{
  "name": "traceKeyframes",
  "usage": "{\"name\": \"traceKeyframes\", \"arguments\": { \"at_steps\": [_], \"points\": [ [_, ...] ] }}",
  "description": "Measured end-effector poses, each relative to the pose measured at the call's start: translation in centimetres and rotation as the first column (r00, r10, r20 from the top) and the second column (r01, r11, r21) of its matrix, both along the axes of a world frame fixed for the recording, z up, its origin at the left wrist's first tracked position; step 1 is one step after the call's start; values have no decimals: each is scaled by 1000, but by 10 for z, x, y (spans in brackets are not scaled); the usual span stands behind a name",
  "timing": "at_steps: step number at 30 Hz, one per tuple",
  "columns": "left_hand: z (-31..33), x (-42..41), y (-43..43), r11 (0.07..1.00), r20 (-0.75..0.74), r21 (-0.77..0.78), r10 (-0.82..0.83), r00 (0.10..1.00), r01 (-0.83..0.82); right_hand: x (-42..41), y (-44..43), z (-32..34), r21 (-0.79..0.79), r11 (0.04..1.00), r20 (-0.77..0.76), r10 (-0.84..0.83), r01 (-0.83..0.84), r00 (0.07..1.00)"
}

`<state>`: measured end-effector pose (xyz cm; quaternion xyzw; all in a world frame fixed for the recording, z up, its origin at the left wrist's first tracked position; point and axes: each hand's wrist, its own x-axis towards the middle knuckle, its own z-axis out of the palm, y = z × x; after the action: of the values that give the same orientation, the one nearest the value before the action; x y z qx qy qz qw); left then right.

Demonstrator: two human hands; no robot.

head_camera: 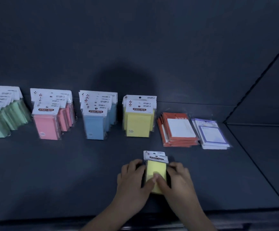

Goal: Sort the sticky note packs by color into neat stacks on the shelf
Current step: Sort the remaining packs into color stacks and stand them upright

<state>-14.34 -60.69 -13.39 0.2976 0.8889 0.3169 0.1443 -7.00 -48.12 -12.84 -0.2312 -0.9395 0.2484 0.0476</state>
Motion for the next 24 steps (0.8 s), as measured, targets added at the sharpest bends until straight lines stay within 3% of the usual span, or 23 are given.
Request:
{"name": "traceKeyframes", "arguments": {
  "at_steps": [2,5,7,11,16,20,24],
  "points": [
    [1,2,2,994,65,97,53,996,-59,-7,-1,-1,-109,994,-53,-37,31,998],
    [5,0,10,886,372,420,27,928,-194,-23,-1,2,-493,868,-159,-163,65,974],
    [6,-7,14,814,423,529,-5,906,-242,-35,-1,2,-528,848,-258,-205,40,944],
    [2,-36,15,815,217,570,-28,976,-103,-69,-1,6,-389,920,-442,-146,-42,885],
    [-14,-77,16,912,-36,411,41,999,-22,-108,-1,-5,-304,952,-501,-118,-46,857],
    [-19,-78,25,948,-228,278,220,948,-154,-112,0,-16,-238,970,-505,-170,53,846],
    [-24,-79,29,947,-275,253,268,923,-200,-119,1,-23,-105,992,-447,-104,64,888]
  ]
}}
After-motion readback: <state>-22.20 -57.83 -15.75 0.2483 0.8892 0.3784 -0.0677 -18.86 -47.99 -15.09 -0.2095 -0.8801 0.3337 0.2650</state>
